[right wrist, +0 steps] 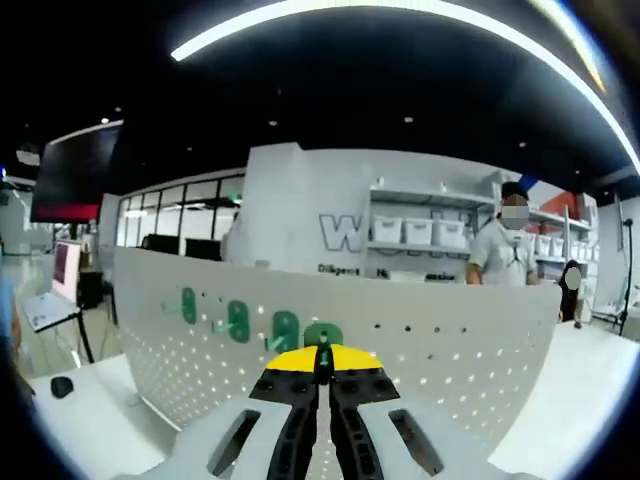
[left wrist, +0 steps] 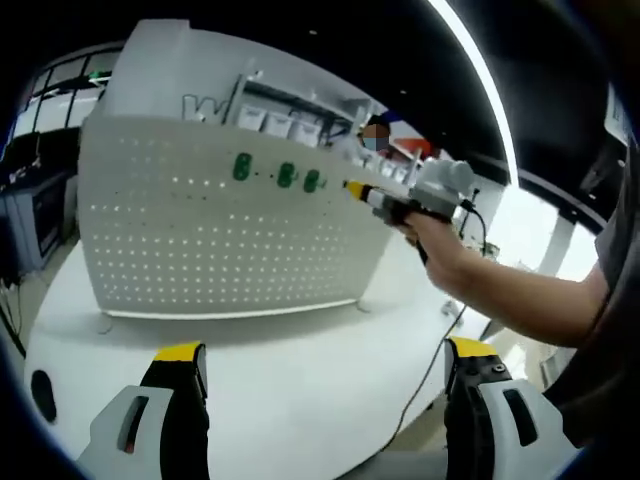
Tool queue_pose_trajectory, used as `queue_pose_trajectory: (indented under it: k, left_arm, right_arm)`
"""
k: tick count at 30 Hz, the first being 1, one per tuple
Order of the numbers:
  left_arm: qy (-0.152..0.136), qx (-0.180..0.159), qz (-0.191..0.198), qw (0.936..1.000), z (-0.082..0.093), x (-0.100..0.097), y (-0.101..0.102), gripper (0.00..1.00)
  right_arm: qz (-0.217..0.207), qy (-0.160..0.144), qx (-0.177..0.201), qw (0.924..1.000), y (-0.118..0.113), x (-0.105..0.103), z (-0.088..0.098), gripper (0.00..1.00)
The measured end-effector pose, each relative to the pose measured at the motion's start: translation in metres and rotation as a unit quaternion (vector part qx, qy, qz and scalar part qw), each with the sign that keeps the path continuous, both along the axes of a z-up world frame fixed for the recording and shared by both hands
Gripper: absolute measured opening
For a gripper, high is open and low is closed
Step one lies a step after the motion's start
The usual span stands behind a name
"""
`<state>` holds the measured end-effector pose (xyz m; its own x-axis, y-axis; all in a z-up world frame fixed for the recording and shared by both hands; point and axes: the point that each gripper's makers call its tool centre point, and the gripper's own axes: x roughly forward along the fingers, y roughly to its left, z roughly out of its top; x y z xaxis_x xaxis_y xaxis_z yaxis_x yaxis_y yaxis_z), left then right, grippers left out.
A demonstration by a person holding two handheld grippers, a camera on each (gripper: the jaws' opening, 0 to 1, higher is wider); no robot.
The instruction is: Insert the hook assembly into the mounting plate slot until the hook locks in place.
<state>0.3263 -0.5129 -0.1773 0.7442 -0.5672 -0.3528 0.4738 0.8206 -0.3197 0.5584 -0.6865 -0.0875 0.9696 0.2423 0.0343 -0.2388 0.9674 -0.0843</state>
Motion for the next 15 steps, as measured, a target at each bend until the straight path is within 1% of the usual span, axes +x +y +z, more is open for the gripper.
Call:
queue_pose_trajectory:
  k: [5, 10, 15]
  left_arm:
    - [-0.001, -0.003, 0.006, 1.0000, 0.000, 0.002, 0.004, 1.00]
    - [0.006, 0.000, 0.009, 0.9999, -0.005, 0.001, 0.005, 1.00]
    - [0.006, 0.000, 0.009, 0.9999, -0.006, 0.001, 0.004, 1.00]
  right_arm:
    - [-0.009, -0.001, 0.011, 0.9999, -0.006, 0.008, 0.000, 0.00]
    - [-0.013, -0.005, 0.013, 0.9998, -0.009, 0.015, 0.002, 0.00]
    - [-0.015, -0.008, 0.014, 0.9998, -0.008, 0.023, 0.004, 0.00]
